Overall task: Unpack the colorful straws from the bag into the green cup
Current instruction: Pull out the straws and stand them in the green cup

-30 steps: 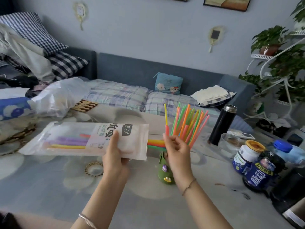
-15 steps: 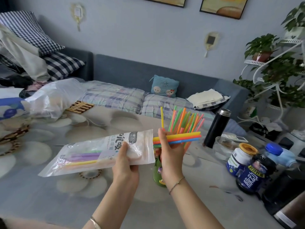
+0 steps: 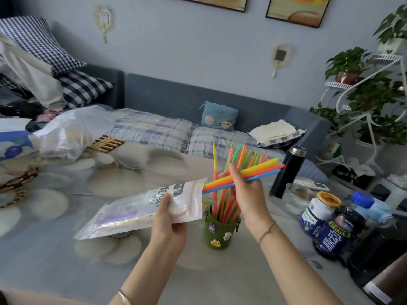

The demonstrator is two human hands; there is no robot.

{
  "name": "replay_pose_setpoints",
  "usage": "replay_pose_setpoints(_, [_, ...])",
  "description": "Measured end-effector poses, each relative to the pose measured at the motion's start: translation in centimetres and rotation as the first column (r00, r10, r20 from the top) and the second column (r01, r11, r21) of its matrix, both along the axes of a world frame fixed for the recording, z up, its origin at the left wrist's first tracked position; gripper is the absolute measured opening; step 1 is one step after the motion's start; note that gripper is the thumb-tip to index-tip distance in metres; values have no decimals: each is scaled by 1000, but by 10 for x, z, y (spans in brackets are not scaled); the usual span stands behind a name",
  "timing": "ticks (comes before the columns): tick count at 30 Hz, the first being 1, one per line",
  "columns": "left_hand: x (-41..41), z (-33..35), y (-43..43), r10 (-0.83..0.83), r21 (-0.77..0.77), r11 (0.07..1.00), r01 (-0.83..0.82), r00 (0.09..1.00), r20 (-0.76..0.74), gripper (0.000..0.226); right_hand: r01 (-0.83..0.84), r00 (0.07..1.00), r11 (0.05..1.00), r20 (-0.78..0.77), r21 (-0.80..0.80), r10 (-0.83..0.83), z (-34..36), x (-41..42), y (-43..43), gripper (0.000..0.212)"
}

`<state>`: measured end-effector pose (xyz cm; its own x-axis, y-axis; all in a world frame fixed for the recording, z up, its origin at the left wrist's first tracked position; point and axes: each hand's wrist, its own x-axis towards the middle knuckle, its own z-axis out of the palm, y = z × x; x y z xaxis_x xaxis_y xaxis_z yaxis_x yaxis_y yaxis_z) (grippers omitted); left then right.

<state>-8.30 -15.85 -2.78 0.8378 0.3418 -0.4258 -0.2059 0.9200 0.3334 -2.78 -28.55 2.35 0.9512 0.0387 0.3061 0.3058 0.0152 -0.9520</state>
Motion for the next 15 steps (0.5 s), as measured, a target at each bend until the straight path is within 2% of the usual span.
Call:
replay_pose_setpoints(4, [3,-2,18,37,-39,999,-37,999,-2,28,74,990,997,118,34,-78,27,15,-27,40])
replay_pose_setpoints(7, [4,-5,27,43,16,999,-43,997,-60,11,184,958,981,213,55,-192,45,26,-51,40])
replay_pose_setpoints(10, [2,-7,30,62,57,997,-56,992,-107,21,320,892,947,330,19,-309,61,35,-69,39])
replay_pose_setpoints(15, [2,-9,31,99,85,992,-91,990,-98,34,297,875,941,440,-164,-200,72,45,-78,46])
